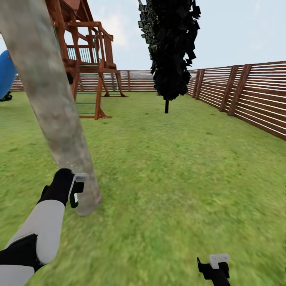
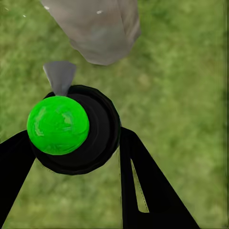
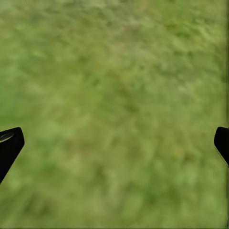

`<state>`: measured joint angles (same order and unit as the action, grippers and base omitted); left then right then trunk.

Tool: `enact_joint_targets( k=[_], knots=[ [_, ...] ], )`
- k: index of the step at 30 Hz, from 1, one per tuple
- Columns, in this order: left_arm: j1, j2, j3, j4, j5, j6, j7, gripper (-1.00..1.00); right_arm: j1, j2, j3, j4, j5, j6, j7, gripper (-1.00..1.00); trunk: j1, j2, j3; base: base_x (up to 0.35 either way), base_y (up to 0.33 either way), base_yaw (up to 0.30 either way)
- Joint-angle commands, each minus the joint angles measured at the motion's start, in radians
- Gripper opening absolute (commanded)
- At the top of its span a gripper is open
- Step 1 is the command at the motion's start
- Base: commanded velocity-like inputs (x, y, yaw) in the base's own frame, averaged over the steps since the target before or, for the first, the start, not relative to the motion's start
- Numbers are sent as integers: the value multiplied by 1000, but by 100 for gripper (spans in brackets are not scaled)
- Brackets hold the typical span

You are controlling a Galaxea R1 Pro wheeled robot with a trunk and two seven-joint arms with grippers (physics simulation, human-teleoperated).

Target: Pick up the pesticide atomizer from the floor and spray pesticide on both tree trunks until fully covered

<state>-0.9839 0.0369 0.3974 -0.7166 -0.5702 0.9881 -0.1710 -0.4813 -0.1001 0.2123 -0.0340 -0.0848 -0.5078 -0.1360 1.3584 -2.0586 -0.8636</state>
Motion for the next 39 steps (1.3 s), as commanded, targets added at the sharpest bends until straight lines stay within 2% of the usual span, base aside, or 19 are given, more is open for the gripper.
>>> enact_joint_targets(
  k=[1, 4, 10, 14, 15, 18, 19, 20, 23, 25, 27, 30, 32, 33, 35, 37, 39],
  knots=[
    [-1, 1, 3, -1, -10, 3, -10, -100, 0, 0, 9, 0, -9, -2, -2, 100, 0, 0, -1, 141, -267, 0],
    [0, 3, 2, -1, -10, 2, -10, -100, 0, 2, 9, 0, -9, -3, -2, 100, 0, 0, -1, 132, -267, 32],
    [3, 39, 3, 6, -7, -2, -10, -100, 0, 7, 9, 0, -9, -2, -2, 100, 0, 0, -1, 107, -267, 253],
    [3, -6, 6, 14, -2, -5, -9, -100, 0, 7, 9, 0, -8, -3, -1, 100, 0, 0, -1, 92, -267, 262],
    [3, 6, 7, 7, -11, -5, -9, -100, 0, 7, 9, 0, -9, -3, -1, 100, 0, 0, -1, 96, -267, 18],
    [17, 56, 7, 11, -6, -8, -10, -100, 0, 7, 9, 0, -8, -2, 0, 100, 0, 0, -1, 96, -267, 5],
    [20, 58, 6, 12, -4, -9, -9, -100, 0, 7, 9, 0, -9, -2, 0, 100, 0, 0, -1, 96, -267, 1],
    [23, 53, 6, 15, -3, -10, -9, -100, 0, 7, 9, 0, -8, -2, 0, 100, 0, 0, -1, 96, -267, 0],
    [24, 16, 5, 16, -2, -10, -9, -100, 0, 7, 10, 0, -7, -2, 0, 100, 0, 0, -1, 101, -267, 163],
    [24, 9, 3, 13, -6, -9, -8, -100, 0, 7, 10, 0, -7, -3, 0, 100, 0, 0, -1, 104, -267, 263],
    [29, 32, 9, 8, -11, -11, -8, -100, 0, 7, 10, 0, -8, -2, 0, 100, 0, 0, -1, 105, -267, 275],
    [67, 72, 6, 12, -4, -12, -9, -100, 0, 7, 10, 0, -7, -3, 0, 100, 0, 0, -1, 105, -267, 277],
    [73, 56, 5, 15, -3, -14, -8, -100, 0, 7, 10, 0, -7, -3, 0, 100, 0, 0, -1, 105, -267, 277],
    [74, 33, 4, 15, -4, -14, -7, -100, 0, 8, 10, 0, -7, -3, 0, 100, 0, 0, -1, 106, -267, 277],
    [74, 5, 4, 14, -5, -14, -7, -100, 0, 8, 10, 0, -7, -3, 0, 100, 0, 0, -1, 120, -267, 277],
    [74, 7, 2, 9, -4, -14, -7, -100, 0, 7, 10, 0, -7, -2, 0, 100, 0, 0, -1, 147, -265, 277],
    [75, 26, 7, 7, -9, -15, -7, -100, 0, 7, 10, 0, -7, -3, 0, 100, 0, 0, -1, 156, -264, 277]
  ],
)
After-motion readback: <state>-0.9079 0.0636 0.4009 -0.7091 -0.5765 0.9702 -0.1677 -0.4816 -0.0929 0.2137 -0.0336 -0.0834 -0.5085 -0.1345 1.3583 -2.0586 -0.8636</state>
